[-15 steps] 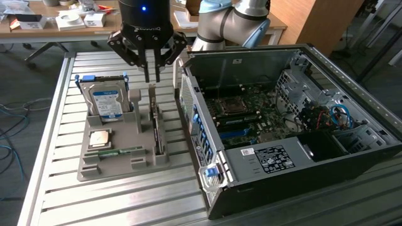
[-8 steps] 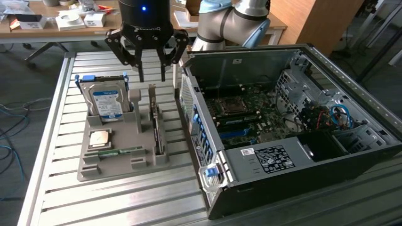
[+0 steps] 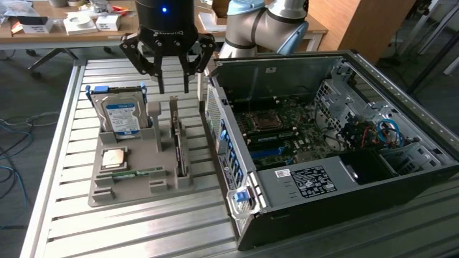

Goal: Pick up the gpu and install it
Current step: 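Pick up the gpu and move the gpu toward the slot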

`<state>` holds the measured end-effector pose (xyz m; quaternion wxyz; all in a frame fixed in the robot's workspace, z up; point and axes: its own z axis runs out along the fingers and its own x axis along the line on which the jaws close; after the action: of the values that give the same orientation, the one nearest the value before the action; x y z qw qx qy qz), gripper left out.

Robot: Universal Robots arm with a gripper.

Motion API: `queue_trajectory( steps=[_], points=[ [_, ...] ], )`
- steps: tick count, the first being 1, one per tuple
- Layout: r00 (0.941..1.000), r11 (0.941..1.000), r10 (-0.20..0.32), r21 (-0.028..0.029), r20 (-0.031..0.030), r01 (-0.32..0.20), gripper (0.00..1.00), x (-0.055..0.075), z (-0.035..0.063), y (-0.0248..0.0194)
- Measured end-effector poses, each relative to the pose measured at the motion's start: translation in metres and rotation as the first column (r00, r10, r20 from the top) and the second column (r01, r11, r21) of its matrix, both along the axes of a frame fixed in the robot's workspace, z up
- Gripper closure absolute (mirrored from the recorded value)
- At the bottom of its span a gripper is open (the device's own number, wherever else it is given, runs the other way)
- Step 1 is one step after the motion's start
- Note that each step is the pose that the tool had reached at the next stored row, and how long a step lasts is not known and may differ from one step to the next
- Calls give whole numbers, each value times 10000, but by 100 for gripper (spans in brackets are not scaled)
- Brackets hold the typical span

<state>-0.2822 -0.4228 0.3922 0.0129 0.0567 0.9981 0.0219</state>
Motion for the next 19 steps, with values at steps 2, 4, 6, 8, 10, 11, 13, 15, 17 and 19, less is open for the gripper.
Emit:
queue_trajectory(
  steps=[2,4,6,8,10,11,13,15,17,19],
  points=[
    [10000,10000,0,1,1,0,53,0,-4,0],
    [10000,10000,-1,7,1,1,53,-1,-21,0],
    [10000,10000,-1,8,0,1,53,-1,-42,0],
    [10000,10000,0,9,0,0,53,0,-65,0],
    [10000,10000,0,8,0,0,53,0,-89,0],
    [10000,10000,0,8,0,0,53,0,-100,0],
    [10000,10000,0,8,0,0,53,0,-122,0],
    [10000,10000,0,8,-1,0,53,0,-142,0],
    [10000,10000,0,8,0,0,53,0,-159,0],
    [10000,10000,0,8,-1,0,53,0,-171,0]
  ],
)
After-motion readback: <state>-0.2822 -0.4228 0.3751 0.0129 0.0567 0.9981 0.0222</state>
